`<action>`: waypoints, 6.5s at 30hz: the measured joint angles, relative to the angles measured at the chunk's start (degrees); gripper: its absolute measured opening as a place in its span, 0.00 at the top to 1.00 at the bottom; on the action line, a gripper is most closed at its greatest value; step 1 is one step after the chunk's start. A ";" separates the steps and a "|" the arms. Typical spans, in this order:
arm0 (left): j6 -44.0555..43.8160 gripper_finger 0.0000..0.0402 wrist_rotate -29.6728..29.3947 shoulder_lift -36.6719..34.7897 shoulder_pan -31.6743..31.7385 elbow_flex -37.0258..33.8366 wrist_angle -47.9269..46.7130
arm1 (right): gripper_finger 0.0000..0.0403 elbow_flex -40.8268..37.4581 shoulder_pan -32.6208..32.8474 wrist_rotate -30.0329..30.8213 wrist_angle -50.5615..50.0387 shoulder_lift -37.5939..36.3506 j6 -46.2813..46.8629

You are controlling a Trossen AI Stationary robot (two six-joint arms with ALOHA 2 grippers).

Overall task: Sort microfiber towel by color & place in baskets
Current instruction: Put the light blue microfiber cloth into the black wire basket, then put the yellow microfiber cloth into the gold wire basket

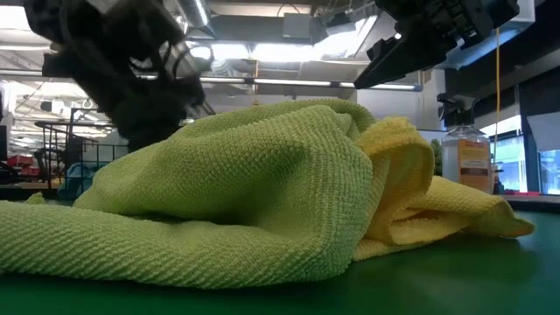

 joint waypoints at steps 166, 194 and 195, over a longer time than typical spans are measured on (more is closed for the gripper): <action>1.22 0.55 3.06 -39.13 20.58 13.44 -28.30 | 0.56 0.04 11.61 -1.35 0.39 24.35 13.52; 1.22 0.55 9.69 -35.51 12.23 13.42 -22.79 | 0.93 7.09 11.61 1.40 -7.46 29.15 10.57; 1.26 0.55 9.69 -35.51 11.21 13.42 -22.79 | 0.94 7.75 11.61 1.35 -9.16 29.09 10.11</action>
